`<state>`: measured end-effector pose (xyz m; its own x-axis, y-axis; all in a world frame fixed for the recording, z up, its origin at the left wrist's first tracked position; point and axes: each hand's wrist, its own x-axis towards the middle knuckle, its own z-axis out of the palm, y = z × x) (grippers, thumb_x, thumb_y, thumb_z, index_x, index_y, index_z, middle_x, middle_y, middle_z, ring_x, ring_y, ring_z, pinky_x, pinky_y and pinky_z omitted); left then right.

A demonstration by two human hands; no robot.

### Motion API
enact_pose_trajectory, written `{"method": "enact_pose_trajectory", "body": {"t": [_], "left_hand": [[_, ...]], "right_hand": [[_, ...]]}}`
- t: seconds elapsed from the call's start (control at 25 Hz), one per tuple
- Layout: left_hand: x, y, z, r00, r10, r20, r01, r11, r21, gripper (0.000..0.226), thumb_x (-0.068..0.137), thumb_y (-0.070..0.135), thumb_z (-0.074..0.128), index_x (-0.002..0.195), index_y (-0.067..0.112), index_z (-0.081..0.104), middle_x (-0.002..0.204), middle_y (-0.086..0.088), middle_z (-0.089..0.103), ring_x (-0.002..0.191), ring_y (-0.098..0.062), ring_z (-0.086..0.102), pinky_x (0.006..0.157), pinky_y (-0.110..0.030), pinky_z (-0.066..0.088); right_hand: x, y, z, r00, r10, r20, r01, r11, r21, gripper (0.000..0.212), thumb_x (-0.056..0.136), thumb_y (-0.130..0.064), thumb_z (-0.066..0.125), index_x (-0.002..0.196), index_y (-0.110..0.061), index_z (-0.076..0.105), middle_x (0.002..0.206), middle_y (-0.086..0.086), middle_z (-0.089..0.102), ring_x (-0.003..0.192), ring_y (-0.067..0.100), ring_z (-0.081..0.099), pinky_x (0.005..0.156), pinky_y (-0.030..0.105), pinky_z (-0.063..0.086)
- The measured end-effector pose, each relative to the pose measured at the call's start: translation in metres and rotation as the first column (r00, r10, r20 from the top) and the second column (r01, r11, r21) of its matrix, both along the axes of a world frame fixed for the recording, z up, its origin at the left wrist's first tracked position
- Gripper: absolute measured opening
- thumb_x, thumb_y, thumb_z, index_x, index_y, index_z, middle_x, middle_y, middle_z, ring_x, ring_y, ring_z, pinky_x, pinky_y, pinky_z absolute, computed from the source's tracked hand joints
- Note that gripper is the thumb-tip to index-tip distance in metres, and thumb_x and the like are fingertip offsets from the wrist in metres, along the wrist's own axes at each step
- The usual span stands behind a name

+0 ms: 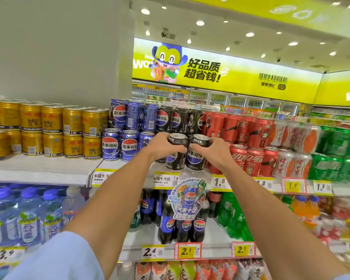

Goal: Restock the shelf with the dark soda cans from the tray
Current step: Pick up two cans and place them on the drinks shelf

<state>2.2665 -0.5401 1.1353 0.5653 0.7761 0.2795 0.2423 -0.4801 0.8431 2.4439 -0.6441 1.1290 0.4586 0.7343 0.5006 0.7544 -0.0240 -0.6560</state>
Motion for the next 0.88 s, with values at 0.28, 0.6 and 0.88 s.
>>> {"method": "enact_pose_trajectory", "body": {"t": [0.28,0.6,0.88], "left_hand": [[0.035,0.021,-0.012,0.993,0.087,-0.085,-0.09,0.996,-0.022,0.059,0.058,0.049,0.087,0.103,0.018,0.065,0.096,0.01,0.07,0.091,-0.012,0.065,0.083,-0.042,0.057],[0.045,0.029,-0.021,0.989,0.123,-0.076,-0.125,0.992,-0.029,0.061,0.054,0.044,0.088,0.099,0.006,0.073,0.088,-0.004,0.076,0.083,-0.021,0.071,0.081,-0.042,0.057],[0.049,0.026,-0.027,0.97,0.223,-0.101,-0.222,0.975,0.024,0.067,0.063,0.048,0.087,0.101,0.0,0.06,0.086,-0.009,0.063,0.075,-0.023,0.057,0.067,-0.038,0.045]], "right_hand": [[0.021,0.03,-0.012,0.999,0.039,0.031,-0.038,0.999,-0.032,0.019,0.072,-0.041,0.082,0.074,-0.028,0.069,0.074,-0.008,0.074,0.072,0.01,0.07,0.063,0.031,0.054],[0.03,0.042,-0.02,0.998,0.033,0.047,-0.028,0.995,-0.096,0.045,0.062,-0.051,0.067,0.081,-0.011,0.072,0.073,0.003,0.075,0.073,0.022,0.072,0.063,0.042,0.057],[0.026,0.041,-0.01,0.997,-0.004,0.073,0.018,0.98,-0.199,0.031,0.072,-0.042,0.069,0.068,-0.013,0.059,0.062,-0.001,0.063,0.059,0.018,0.057,0.049,0.028,0.04]]}}
